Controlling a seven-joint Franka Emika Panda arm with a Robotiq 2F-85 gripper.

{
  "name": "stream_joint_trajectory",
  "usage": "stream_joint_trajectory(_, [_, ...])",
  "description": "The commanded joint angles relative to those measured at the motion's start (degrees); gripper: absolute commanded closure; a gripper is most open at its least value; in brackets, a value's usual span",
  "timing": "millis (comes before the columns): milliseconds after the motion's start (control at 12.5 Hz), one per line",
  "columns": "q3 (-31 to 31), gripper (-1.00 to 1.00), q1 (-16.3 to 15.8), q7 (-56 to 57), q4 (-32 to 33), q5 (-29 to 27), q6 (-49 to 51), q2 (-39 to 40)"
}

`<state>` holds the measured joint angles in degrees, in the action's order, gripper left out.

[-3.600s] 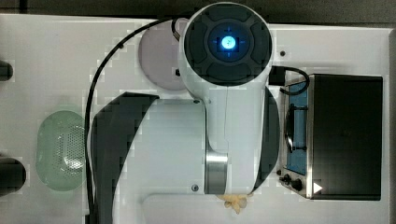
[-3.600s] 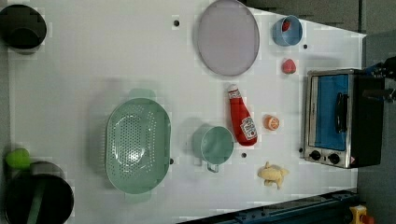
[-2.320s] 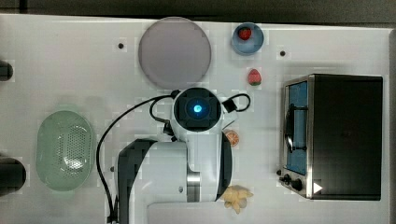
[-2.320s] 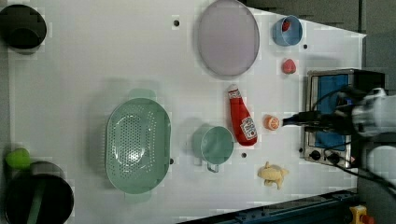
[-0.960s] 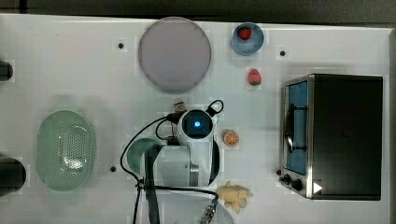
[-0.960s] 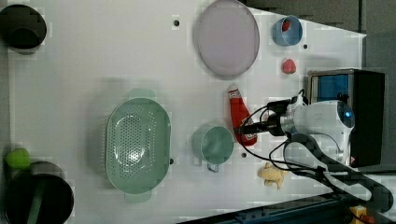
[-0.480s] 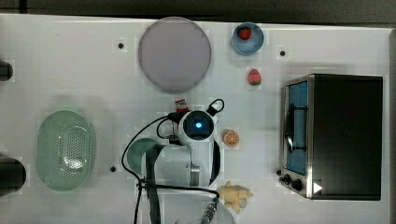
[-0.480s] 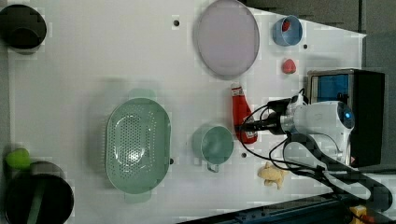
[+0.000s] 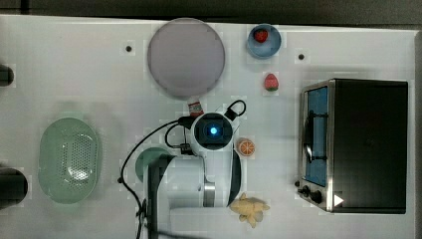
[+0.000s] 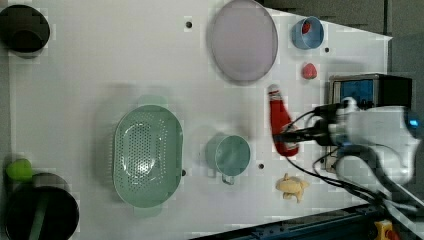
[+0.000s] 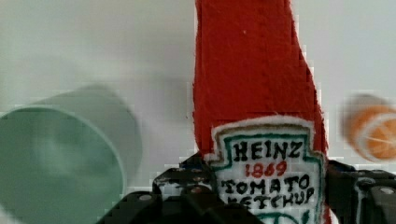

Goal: Pick Ketchup from the table and place it in strainer.

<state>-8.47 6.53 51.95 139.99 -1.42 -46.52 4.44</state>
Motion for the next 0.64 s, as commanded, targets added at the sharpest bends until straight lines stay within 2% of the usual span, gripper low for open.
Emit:
stream_joint_trajectory(80, [-1.17, -0.24, -0.65, 1.2, -2.36, -0.23, 7.75, -10.81])
stream_joint_trajectory(400, [-6.09, -0.24, -2.37, -4.62, -4.29, -0.68, 14.63, -18.61])
stream_joint_trajectory(640, [-12.01, -0.24, -4.08, -14.25, -5.77, -1.53, 15.08, -18.59])
